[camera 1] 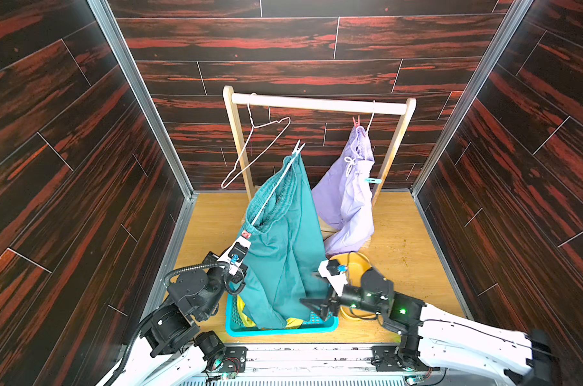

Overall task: Remove the clothespins securing shorts to the hanger
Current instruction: Adjust the shorts in the basket.

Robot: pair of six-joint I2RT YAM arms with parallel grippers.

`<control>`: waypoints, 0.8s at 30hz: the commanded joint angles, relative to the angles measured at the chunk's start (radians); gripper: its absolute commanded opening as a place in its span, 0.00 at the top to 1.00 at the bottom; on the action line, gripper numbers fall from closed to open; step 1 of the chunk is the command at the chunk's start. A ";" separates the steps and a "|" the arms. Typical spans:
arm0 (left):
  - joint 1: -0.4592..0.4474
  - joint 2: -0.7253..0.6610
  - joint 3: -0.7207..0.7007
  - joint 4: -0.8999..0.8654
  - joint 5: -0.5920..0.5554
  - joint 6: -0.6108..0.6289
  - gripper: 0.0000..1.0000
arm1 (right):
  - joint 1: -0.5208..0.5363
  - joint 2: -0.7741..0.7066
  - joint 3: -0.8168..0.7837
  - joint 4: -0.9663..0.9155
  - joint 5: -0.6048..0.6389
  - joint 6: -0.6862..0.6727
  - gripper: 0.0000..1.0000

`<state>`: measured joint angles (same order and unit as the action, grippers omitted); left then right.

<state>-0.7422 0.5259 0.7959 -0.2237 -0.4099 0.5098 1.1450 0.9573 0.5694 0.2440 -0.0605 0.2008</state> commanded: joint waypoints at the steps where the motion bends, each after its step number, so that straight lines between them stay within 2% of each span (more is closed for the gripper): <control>1: -0.002 0.005 0.037 0.134 -0.006 0.015 1.00 | 0.037 0.108 0.028 0.145 -0.040 -0.007 0.02; 7: -0.003 -0.040 0.036 0.127 0.087 -0.041 1.00 | 0.063 0.343 0.049 0.286 -0.022 0.074 0.02; 13: -0.002 -0.095 0.033 -0.051 0.341 -0.148 1.00 | 0.058 0.506 0.089 0.334 0.080 0.126 0.02; 18: -0.005 -0.111 0.043 -0.223 0.419 -0.292 1.00 | 0.009 0.544 0.064 0.379 0.167 0.208 0.02; 24: -0.006 -0.153 0.045 -0.330 0.480 -0.464 1.00 | -0.019 0.540 0.029 0.415 0.190 0.203 0.02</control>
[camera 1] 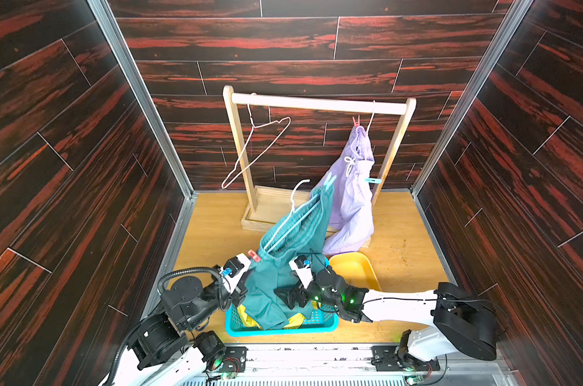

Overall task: Remove the clothespins securing shorts to the hanger
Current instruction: Adjust the shorts in the basket.

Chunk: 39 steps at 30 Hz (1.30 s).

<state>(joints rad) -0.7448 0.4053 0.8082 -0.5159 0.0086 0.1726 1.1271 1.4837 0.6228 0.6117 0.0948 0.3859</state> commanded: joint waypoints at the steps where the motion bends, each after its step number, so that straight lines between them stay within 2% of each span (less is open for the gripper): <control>1: -0.001 -0.037 0.031 -0.050 0.078 -0.154 1.00 | -0.005 0.009 -0.032 0.052 0.037 0.021 0.02; 5: -0.002 -0.036 0.042 -0.137 0.111 -0.236 1.00 | -0.009 -0.064 -0.089 0.106 -0.017 -0.012 0.02; 8: -0.001 -0.044 0.054 -0.175 0.099 -0.252 1.00 | -0.010 -0.217 -0.147 0.075 -0.019 -0.058 0.02; 11: -0.002 -0.060 0.058 -0.190 0.076 -0.246 1.00 | -0.026 -0.415 -0.141 -0.115 0.000 -0.102 0.02; 14: -0.001 -0.074 0.061 -0.194 0.066 -0.247 1.00 | -0.095 -0.591 -0.082 -0.329 -0.018 -0.113 0.02; 17: 0.000 -0.090 0.061 -0.205 0.048 -0.247 1.00 | -0.253 -0.675 0.023 -0.479 -0.145 -0.099 0.02; 19: 0.000 -0.095 0.059 -0.210 0.040 -0.238 1.00 | -0.384 -0.651 0.126 -0.539 -0.308 -0.075 0.02; 23: 0.001 -0.089 0.060 -0.198 0.040 -0.198 1.00 | -0.515 -0.528 0.330 -0.590 -0.535 -0.051 0.02; 29: 0.000 -0.070 0.042 -0.112 0.034 -0.175 1.00 | -0.702 -0.333 0.518 -0.474 -0.842 0.124 0.01; 31: 0.001 -0.065 0.036 -0.085 0.046 -0.169 1.00 | -0.725 -0.273 0.563 -0.465 -0.888 0.142 0.02; 39: 0.000 -0.013 0.007 0.021 0.094 -0.158 1.00 | -0.809 -0.202 0.587 -0.406 -0.914 0.180 0.02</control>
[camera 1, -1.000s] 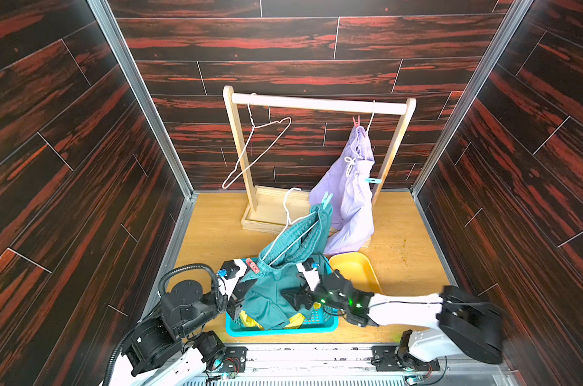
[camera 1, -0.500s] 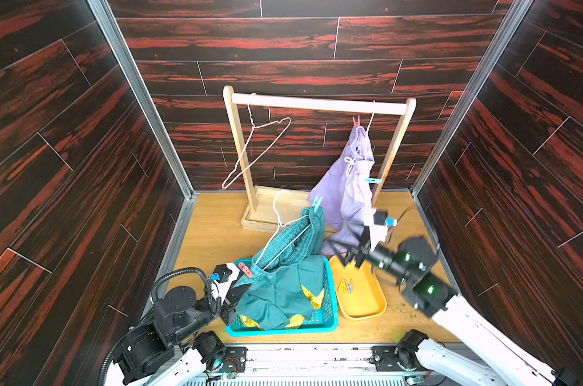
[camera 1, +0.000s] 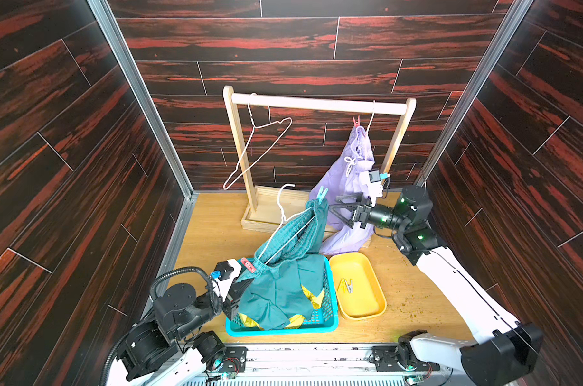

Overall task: Remove the clothespins securing shorts to the hanger
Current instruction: Adjust the shorts in the basket.

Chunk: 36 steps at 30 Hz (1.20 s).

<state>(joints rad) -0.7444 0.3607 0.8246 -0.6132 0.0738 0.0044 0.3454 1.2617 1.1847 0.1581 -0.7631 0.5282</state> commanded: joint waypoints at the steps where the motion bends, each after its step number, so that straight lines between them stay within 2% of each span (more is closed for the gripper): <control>1: -0.001 0.041 -0.009 0.120 0.036 0.012 1.00 | -0.039 0.024 0.025 0.055 -0.064 0.042 0.02; 7: 0.000 0.014 -0.043 0.172 0.034 0.018 1.00 | -0.134 0.083 0.035 0.185 -0.181 0.135 0.02; 11: -0.001 0.011 -0.030 0.160 0.018 0.032 1.00 | -0.140 0.132 0.104 0.111 -0.182 0.063 0.02; 17: -0.001 0.051 0.027 0.101 0.067 0.033 1.00 | -0.148 0.205 0.169 0.145 -0.210 0.063 0.02; 21: -0.001 0.061 0.062 0.062 0.089 0.020 1.00 | -0.150 0.223 0.177 0.228 -0.240 0.103 0.02; 36: 0.000 0.013 0.094 0.056 0.155 -0.004 1.00 | -0.148 0.177 0.127 0.295 -0.291 0.103 0.02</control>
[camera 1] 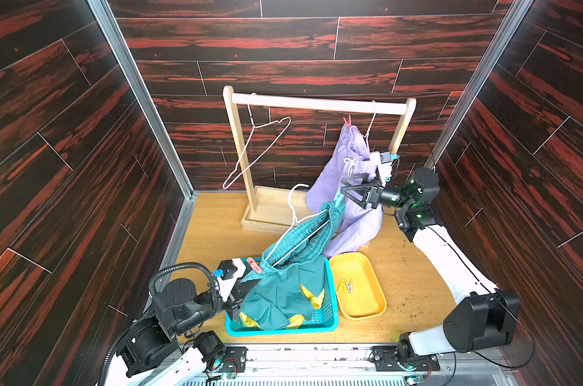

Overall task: Remove the clothespins securing shorts to the hanger
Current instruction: Adjust the shorts in the basket, then remove the clothespin from the hanger.

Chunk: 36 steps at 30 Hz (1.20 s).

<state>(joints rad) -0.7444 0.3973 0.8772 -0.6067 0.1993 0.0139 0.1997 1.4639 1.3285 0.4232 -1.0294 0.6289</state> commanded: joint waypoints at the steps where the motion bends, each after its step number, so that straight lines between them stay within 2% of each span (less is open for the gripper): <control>1: -0.001 -0.023 0.044 0.041 0.028 -0.010 1.00 | -0.001 -0.022 -0.017 0.048 -0.037 0.015 0.02; 6: -0.001 -0.013 0.061 0.041 0.034 0.001 1.00 | 0.005 -0.025 -0.051 0.186 -0.066 0.095 0.04; 13: 0.000 0.005 0.087 -0.006 0.053 0.020 1.00 | 0.023 -0.019 -0.042 0.281 -0.108 0.146 0.07; 15: -0.001 0.011 0.097 -0.017 0.053 0.027 1.00 | 0.023 -0.011 -0.040 0.362 -0.117 0.204 0.08; 20: -0.001 0.009 0.110 -0.018 0.060 0.028 1.00 | 0.024 0.016 -0.015 0.483 -0.144 0.294 0.15; 26: 0.000 -0.009 0.117 -0.002 0.078 0.027 1.00 | 0.027 0.019 -0.002 0.483 -0.161 0.293 0.20; 34: -0.001 -0.010 0.126 0.009 0.109 0.033 1.00 | 0.031 0.028 0.011 0.483 -0.177 0.286 0.20; 36: 0.000 -0.004 0.130 0.001 0.108 0.038 1.00 | 0.035 0.034 0.020 0.512 -0.184 0.312 0.28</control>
<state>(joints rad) -0.7444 0.4038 0.9668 -0.6651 0.2821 0.0383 0.2249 1.4712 1.3136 0.8841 -1.1912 0.9092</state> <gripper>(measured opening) 0.073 0.737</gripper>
